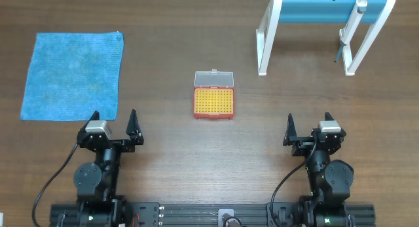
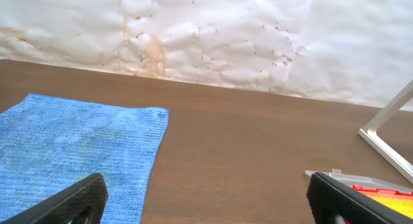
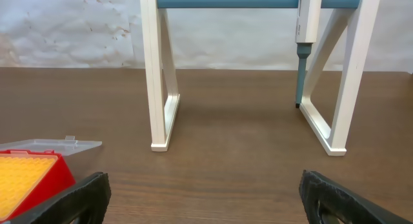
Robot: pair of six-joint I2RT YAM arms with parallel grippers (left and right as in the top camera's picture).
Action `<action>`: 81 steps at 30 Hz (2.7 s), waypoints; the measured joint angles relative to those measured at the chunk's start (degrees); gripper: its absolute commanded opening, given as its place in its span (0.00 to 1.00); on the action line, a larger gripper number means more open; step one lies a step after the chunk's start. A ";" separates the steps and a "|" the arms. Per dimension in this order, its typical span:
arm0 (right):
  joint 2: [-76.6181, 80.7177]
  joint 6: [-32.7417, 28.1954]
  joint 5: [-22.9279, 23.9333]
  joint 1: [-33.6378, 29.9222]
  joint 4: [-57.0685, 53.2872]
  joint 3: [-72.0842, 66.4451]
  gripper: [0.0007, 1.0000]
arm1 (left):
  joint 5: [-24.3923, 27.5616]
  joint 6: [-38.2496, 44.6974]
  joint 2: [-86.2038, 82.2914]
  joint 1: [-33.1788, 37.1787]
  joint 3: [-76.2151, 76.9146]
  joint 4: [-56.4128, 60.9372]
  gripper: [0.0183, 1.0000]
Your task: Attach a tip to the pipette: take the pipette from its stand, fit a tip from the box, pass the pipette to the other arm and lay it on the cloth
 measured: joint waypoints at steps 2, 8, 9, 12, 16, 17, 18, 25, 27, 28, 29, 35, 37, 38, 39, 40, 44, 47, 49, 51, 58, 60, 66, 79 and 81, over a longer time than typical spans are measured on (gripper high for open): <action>0.00 0.00 0.00 0.00 0.00 0.00 0.96 | 0.00 0.00 0.00 0.00 0.00 0.00 1.00; 0.00 0.00 0.00 0.00 0.00 0.00 0.96 | 0.00 0.00 0.00 0.00 0.00 0.00 1.00; 0.00 0.00 0.00 0.00 0.00 0.00 0.96 | 0.00 0.00 0.00 0.00 0.00 0.00 1.00; 0.00 0.00 0.00 0.00 0.00 0.00 0.96 | 0.00 0.00 0.00 0.00 0.00 0.00 1.00; 0.00 0.00 0.00 0.00 0.00 0.00 0.96 | 0.00 0.00 0.00 0.00 0.00 0.00 1.00; 0.00 0.00 0.00 0.00 0.00 0.00 0.96 | 0.00 0.00 0.00 0.00 0.00 0.00 1.00; 0.00 0.00 0.00 0.00 0.02 0.00 0.96 | 0.00 0.00 0.00 0.00 0.00 0.00 1.00; 0.00 0.00 0.39 0.00 0.39 0.00 0.96 | 0.00 0.00 0.00 0.00 0.00 0.00 1.00; 0.11 0.00 0.46 0.00 1.05 0.09 0.96 | 0.00 0.00 0.00 0.00 0.00 0.00 1.00; 0.33 0.00 0.48 0.00 0.98 0.26 0.96 | 0.00 0.00 0.00 0.00 0.00 0.00 1.00; 1.77 0.00 0.48 -0.17 -0.07 1.55 0.96 | 0.00 0.00 0.04 0.00 0.00 -0.02 1.00; 19.37 -0.22 0.87 -2.67 -4.81 21.62 0.96 | 0.00 0.00 0.26 0.00 0.00 -0.02 1.00; 25.42 -0.35 0.90 -3.67 -6.91 29.20 0.96 | 0.00 0.00 0.28 0.00 0.00 -0.02 1.00; 28.20 -0.42 1.07 -4.24 -9.40 33.07 0.96 | 0.00 0.00 0.26 0.00 0.00 -0.02 1.00; 30.27 -0.57 1.27 -4.72 -10.40 35.74 0.96 | 0.00 0.00 0.28 0.00 0.00 -0.02 1.00; 33.03 -1.11 1.38 -5.57 -12.26 39.17 0.96 | 0.00 0.00 0.28 0.00 0.00 -0.02 1.00; 41.90 -6.71 1.09 -10.82 -14.45 48.87 0.96 | 0.00 0.00 0.26 0.00 0.00 -0.02 1.00; 46.71 -11.30 -1.90 -16.13 -14.51 52.61 0.96 | 0.00 0.00 0.26 0.00 0.00 -0.02 1.00; 50.16 -13.86 -6.14 -20.24 -14.49 54.40 0.96 | 0.00 0.00 0.26 0.00 0.00 -0.02 1.00; 53.96 -16.15 -12.28 -24.63 -14.43 55.54 0.95 | 0.00 0.00 0.26 0.00 0.00 -0.02 1.00; 69.29 -22.34 -30.05 -34.38 -9.79 56.33 0.91 | 0.00 0.00 0.26 0.00 0.00 -0.02 1.00; 72.37 -22.95 -31.91 -34.49 -6.86 56.33 0.91 | 0.00 0.00 0.26 0.00 0.00 -0.02 1.00; 79.58 -22.56 -36.50 -32.61 3.39 56.41 0.91 | 0.00 0.00 0.26 0.00 0.00 -0.02 1.00; 92.11 -16.52 -34.62 -28.35 16.87 56.57 0.91 | 0.00 0.00 0.26 0.00 0.00 -0.02 1.00; 92.35 -15.28 -33.27 -27.67 18.08 56.57 0.91 | 0.00 0.00 0.26 0.00 0.00 -0.02 1.00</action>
